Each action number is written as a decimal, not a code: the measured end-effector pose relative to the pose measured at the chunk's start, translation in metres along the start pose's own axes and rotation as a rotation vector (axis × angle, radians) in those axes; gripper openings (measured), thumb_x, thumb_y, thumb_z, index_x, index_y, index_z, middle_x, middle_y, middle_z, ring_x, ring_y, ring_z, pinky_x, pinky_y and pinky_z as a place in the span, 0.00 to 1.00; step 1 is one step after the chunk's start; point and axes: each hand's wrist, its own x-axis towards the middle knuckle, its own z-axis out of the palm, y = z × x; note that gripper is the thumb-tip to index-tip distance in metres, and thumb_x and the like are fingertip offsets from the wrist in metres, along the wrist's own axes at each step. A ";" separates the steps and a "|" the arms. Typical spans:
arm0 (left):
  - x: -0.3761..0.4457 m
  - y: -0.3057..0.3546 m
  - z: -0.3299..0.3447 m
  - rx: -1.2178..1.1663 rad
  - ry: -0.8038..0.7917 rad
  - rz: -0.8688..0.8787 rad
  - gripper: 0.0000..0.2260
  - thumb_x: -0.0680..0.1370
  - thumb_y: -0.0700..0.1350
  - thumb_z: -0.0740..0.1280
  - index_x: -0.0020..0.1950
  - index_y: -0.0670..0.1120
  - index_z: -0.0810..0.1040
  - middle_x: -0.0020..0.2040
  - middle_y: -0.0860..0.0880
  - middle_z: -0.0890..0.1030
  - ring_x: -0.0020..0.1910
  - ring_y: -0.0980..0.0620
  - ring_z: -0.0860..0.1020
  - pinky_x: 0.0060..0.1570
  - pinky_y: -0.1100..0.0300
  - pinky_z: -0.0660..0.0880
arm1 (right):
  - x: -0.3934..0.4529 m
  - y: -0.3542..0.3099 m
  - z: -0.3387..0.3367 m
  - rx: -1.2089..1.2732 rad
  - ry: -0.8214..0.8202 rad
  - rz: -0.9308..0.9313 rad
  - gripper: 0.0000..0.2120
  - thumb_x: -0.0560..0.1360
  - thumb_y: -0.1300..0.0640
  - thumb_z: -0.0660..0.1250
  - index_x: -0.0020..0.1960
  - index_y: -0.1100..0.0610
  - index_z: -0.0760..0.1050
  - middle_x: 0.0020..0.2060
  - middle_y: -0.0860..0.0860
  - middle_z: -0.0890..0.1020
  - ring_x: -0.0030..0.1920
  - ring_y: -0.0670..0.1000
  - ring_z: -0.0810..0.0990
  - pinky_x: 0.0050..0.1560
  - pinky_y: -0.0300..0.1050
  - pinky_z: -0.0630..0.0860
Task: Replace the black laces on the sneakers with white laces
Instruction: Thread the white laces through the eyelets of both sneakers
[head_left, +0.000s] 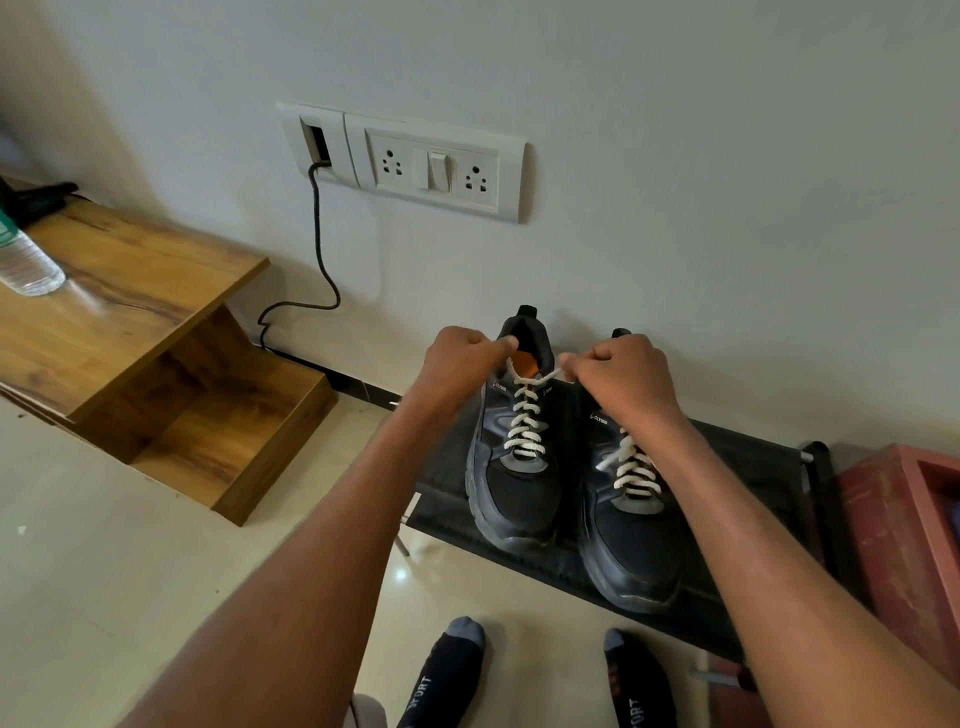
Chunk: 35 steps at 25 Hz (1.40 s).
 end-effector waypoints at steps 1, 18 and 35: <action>0.002 0.002 0.003 -0.167 -0.009 0.001 0.14 0.79 0.49 0.73 0.38 0.42 0.78 0.34 0.46 0.83 0.30 0.54 0.77 0.37 0.59 0.72 | -0.002 -0.005 -0.001 0.088 -0.008 0.007 0.17 0.76 0.47 0.74 0.36 0.59 0.85 0.26 0.51 0.80 0.26 0.49 0.76 0.36 0.43 0.75; 0.007 -0.026 0.020 -0.466 -0.274 0.156 0.11 0.85 0.34 0.61 0.60 0.35 0.82 0.39 0.41 0.77 0.40 0.49 0.78 0.46 0.58 0.77 | -0.003 -0.026 0.036 0.815 -0.134 0.342 0.07 0.84 0.53 0.68 0.51 0.51 0.84 0.42 0.51 0.87 0.43 0.49 0.83 0.35 0.41 0.72; 0.021 -0.015 0.006 -0.317 -0.306 -0.015 0.07 0.78 0.40 0.75 0.53 0.39 0.80 0.42 0.39 0.85 0.42 0.44 0.81 0.42 0.53 0.75 | 0.008 -0.015 0.044 0.534 -0.159 0.010 0.10 0.87 0.52 0.60 0.54 0.55 0.76 0.34 0.47 0.80 0.30 0.42 0.77 0.29 0.37 0.71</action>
